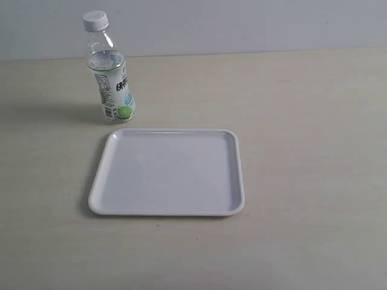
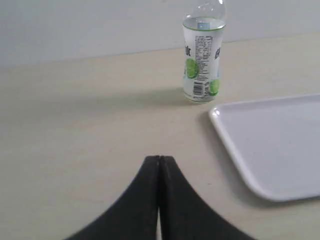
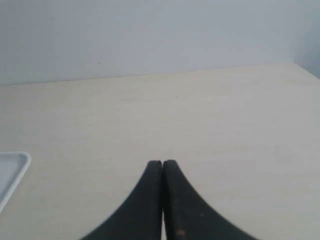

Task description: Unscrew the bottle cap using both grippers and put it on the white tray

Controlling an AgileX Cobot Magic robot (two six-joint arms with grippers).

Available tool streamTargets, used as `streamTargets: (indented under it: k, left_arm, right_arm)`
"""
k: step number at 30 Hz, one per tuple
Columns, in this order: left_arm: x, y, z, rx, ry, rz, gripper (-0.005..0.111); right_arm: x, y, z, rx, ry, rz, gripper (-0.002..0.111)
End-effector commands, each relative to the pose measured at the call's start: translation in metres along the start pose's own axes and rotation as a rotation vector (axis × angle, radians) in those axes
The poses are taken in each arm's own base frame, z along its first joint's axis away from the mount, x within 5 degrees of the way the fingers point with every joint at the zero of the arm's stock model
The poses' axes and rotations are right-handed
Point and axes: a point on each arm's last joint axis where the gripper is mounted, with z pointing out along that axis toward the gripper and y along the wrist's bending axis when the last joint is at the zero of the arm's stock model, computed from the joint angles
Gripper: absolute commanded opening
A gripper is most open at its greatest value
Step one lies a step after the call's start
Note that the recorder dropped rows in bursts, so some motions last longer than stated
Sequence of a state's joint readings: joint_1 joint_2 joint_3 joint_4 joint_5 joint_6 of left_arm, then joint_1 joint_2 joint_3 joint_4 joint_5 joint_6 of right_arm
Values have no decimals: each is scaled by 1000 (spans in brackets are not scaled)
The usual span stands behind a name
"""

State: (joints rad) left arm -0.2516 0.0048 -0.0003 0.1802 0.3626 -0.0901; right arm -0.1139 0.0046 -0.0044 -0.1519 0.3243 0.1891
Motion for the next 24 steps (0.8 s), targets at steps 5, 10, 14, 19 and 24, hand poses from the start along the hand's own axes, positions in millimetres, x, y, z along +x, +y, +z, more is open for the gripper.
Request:
streamTargets:
  k: [5,10,14,19,24]
  left_arm:
    - [-33,-3,-7,40,-378,-45,0]
    - [-48,-5,-14,81,-552,-77,0]
    - [-53,-6,-18,128,-616,-182,0]
    - [-59,-5,-18,131,-677,-199,0]
    - [-93,6,4,-5,-751,-164,0]
  right_arm:
    - [0,0,0,1,-15,-7,0]
    - [0,0,0,1,-15,-7,0]
    - [0,0,0,1,-15,-7,0]
    - [0,0,0,1,-15,-7,0]
    - [0,0,0,1,-15,-7,0]
